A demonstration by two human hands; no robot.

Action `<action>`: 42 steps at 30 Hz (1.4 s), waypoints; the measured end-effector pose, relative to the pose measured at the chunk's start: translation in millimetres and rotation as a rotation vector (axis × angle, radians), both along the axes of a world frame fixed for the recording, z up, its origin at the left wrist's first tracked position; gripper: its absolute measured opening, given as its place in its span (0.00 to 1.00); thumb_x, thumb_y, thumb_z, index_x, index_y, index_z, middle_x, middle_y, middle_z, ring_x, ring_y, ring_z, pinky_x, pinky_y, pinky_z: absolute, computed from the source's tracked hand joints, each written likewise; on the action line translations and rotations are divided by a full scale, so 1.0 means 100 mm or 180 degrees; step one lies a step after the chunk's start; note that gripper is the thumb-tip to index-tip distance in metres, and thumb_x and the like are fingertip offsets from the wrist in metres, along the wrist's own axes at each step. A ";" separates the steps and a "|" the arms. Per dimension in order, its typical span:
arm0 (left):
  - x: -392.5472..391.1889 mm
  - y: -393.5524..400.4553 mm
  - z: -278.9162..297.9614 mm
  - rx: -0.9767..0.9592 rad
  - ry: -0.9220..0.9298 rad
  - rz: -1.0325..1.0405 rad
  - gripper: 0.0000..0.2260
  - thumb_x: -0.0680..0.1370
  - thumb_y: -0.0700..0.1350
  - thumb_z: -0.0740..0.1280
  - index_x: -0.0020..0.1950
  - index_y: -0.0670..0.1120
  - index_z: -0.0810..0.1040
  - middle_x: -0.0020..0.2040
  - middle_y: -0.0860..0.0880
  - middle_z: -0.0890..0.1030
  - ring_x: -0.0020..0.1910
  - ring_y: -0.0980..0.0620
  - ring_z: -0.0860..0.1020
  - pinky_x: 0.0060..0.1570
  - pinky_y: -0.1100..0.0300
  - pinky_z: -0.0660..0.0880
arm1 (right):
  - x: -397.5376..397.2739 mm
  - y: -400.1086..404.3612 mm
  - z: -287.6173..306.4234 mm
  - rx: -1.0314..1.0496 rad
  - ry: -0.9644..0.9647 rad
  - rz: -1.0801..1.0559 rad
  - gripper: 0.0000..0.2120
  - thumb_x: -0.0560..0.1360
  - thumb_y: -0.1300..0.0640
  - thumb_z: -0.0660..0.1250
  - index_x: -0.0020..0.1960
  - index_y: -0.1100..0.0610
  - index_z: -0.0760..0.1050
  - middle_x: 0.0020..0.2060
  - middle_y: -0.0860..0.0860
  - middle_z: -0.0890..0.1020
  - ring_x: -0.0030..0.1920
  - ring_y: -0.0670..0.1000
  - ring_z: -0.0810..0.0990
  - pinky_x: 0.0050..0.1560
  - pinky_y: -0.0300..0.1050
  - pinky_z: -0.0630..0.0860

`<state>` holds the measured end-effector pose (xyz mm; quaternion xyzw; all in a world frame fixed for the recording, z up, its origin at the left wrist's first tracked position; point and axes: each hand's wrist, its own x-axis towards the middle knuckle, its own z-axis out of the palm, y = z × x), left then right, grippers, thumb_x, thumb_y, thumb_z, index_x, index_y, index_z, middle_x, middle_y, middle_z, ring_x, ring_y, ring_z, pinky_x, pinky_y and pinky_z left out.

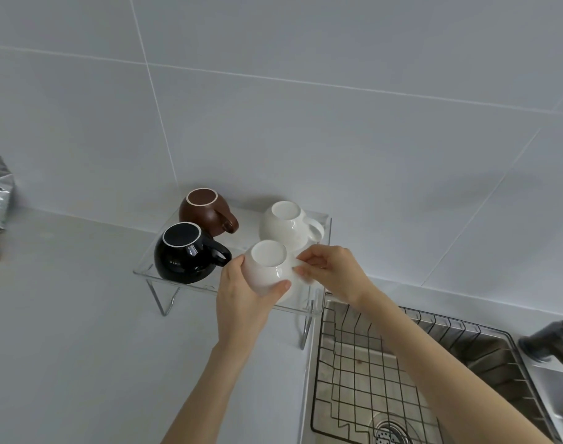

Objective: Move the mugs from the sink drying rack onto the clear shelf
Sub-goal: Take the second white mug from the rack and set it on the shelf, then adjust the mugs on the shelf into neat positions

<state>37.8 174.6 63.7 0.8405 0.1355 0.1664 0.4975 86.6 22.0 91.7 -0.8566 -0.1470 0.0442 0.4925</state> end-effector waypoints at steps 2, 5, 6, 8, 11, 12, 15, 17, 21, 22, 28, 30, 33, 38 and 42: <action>0.00 0.00 0.00 -0.0007 -0.0001 -0.0007 0.34 0.60 0.49 0.77 0.62 0.45 0.69 0.61 0.46 0.74 0.60 0.48 0.72 0.53 0.63 0.65 | -0.01 -0.01 -0.01 -0.0026 -0.0034 -0.0030 0.06 0.71 0.61 0.69 0.45 0.63 0.79 0.34 0.56 0.82 0.31 0.43 0.77 0.37 0.25 0.72; 0.00 0.00 0.01 0.0000 0.0030 -0.0024 0.34 0.61 0.49 0.77 0.63 0.45 0.68 0.62 0.47 0.74 0.60 0.48 0.71 0.53 0.63 0.64 | -0.03 -0.01 -0.04 -0.0020 -0.0061 -0.0088 0.06 0.71 0.60 0.69 0.45 0.62 0.79 0.32 0.52 0.82 0.29 0.38 0.77 0.36 0.24 0.71; 0.01 0.00 0.00 0.0009 0.0040 -0.0035 0.35 0.61 0.49 0.77 0.63 0.45 0.68 0.62 0.47 0.73 0.60 0.48 0.71 0.53 0.63 0.64 | -0.03 -0.01 -0.05 -0.0021 -0.0067 -0.0095 0.06 0.71 0.60 0.69 0.46 0.62 0.79 0.32 0.50 0.81 0.29 0.37 0.77 0.36 0.24 0.71; 0.00 0.01 0.00 0.0041 0.0048 -0.0081 0.35 0.60 0.49 0.77 0.63 0.45 0.68 0.62 0.46 0.73 0.61 0.48 0.71 0.54 0.63 0.64 | -0.03 -0.01 -0.06 -0.0064 -0.0076 -0.0067 0.06 0.71 0.59 0.69 0.46 0.61 0.79 0.33 0.50 0.82 0.30 0.35 0.77 0.37 0.23 0.71; 0.02 0.03 0.10 0.0148 0.0020 -0.0183 0.39 0.61 0.52 0.77 0.67 0.43 0.65 0.65 0.46 0.71 0.64 0.48 0.69 0.57 0.64 0.62 | 0.02 -0.05 -0.02 -0.0052 -0.0065 -0.0186 0.09 0.72 0.57 0.69 0.51 0.58 0.78 0.40 0.50 0.83 0.40 0.39 0.80 0.41 0.21 0.71; 0.04 0.05 0.18 0.0179 -0.0060 -0.0189 0.39 0.63 0.53 0.76 0.68 0.43 0.64 0.67 0.46 0.70 0.66 0.48 0.68 0.58 0.65 0.61 | 0.06 -0.08 0.02 0.0004 -0.0107 -0.0326 0.10 0.72 0.57 0.68 0.53 0.58 0.78 0.43 0.51 0.83 0.43 0.43 0.80 0.42 0.21 0.70; 0.26 0.16 0.49 0.0307 -0.0486 -0.0266 0.28 0.69 0.55 0.70 0.64 0.42 0.70 0.63 0.43 0.74 0.63 0.45 0.71 0.60 0.61 0.65 | 0.26 -0.21 0.12 -0.0004 -0.0434 -0.0895 0.10 0.74 0.61 0.65 0.54 0.60 0.78 0.47 0.55 0.84 0.46 0.48 0.80 0.41 0.22 0.69; 0.52 0.20 0.65 0.0528 -0.0527 -0.0449 0.21 0.72 0.50 0.68 0.61 0.41 0.73 0.58 0.39 0.77 0.59 0.42 0.74 0.61 0.53 0.68 | 0.41 -0.25 0.14 -0.0153 -0.0526 -0.1096 0.11 0.74 0.63 0.64 0.55 0.62 0.78 0.50 0.57 0.84 0.50 0.52 0.81 0.44 0.26 0.70; 1.03 0.17 0.65 0.0925 0.0175 -0.0999 0.27 0.72 0.48 0.69 0.68 0.41 0.67 0.68 0.40 0.71 0.67 0.43 0.68 0.65 0.56 0.62 | 0.60 -0.14 0.08 -0.0492 -0.0409 -0.1006 0.15 0.73 0.65 0.64 0.60 0.63 0.75 0.53 0.60 0.82 0.54 0.57 0.80 0.57 0.40 0.72; 1.11 0.15 0.61 0.0987 0.0310 -0.1131 0.29 0.71 0.48 0.70 0.69 0.40 0.65 0.70 0.41 0.69 0.69 0.44 0.67 0.65 0.56 0.62 | 0.63 -0.11 0.06 -0.0524 -0.0396 -0.0981 0.16 0.73 0.65 0.64 0.60 0.63 0.74 0.54 0.60 0.82 0.54 0.57 0.80 0.58 0.42 0.72; 1.29 0.13 0.41 0.0765 0.0396 -0.1510 0.18 0.65 0.48 0.75 0.51 0.44 0.77 0.48 0.45 0.82 0.49 0.44 0.78 0.46 0.56 0.71 | 0.71 -0.08 -0.05 -0.0501 -0.0467 -0.0981 0.12 0.71 0.68 0.63 0.53 0.62 0.78 0.49 0.59 0.84 0.49 0.57 0.80 0.52 0.41 0.75; 1.30 0.16 0.39 0.0735 0.0328 -0.1513 0.17 0.64 0.48 0.75 0.48 0.43 0.77 0.43 0.47 0.81 0.43 0.47 0.76 0.42 0.60 0.71 | 0.73 -0.09 -0.04 -0.0463 -0.0441 -0.0928 0.12 0.71 0.68 0.64 0.53 0.62 0.79 0.49 0.58 0.84 0.49 0.56 0.80 0.53 0.41 0.75; 1.30 0.18 0.39 0.0747 0.0296 -0.1510 0.16 0.64 0.48 0.75 0.46 0.43 0.78 0.39 0.48 0.78 0.38 0.50 0.72 0.36 0.65 0.67 | 0.75 -0.09 -0.02 -0.0433 -0.0454 -0.0851 0.11 0.71 0.68 0.64 0.53 0.62 0.79 0.49 0.58 0.84 0.49 0.55 0.80 0.55 0.44 0.76; 1.33 0.24 0.42 0.0907 0.0312 -0.1580 0.16 0.65 0.48 0.75 0.48 0.44 0.78 0.38 0.51 0.76 0.39 0.51 0.71 0.37 0.62 0.66 | 0.72 -0.05 -0.03 -0.0345 -0.0411 -0.0873 0.12 0.71 0.68 0.65 0.53 0.62 0.79 0.49 0.58 0.84 0.45 0.50 0.77 0.48 0.32 0.71; 1.33 0.27 0.47 0.0929 0.0336 -0.1714 0.15 0.66 0.46 0.75 0.51 0.46 0.79 0.39 0.55 0.77 0.41 0.53 0.72 0.36 0.73 0.66 | 0.71 -0.03 -0.02 -0.0319 -0.0431 -0.0861 0.11 0.71 0.68 0.65 0.52 0.64 0.79 0.48 0.59 0.84 0.45 0.51 0.78 0.46 0.29 0.69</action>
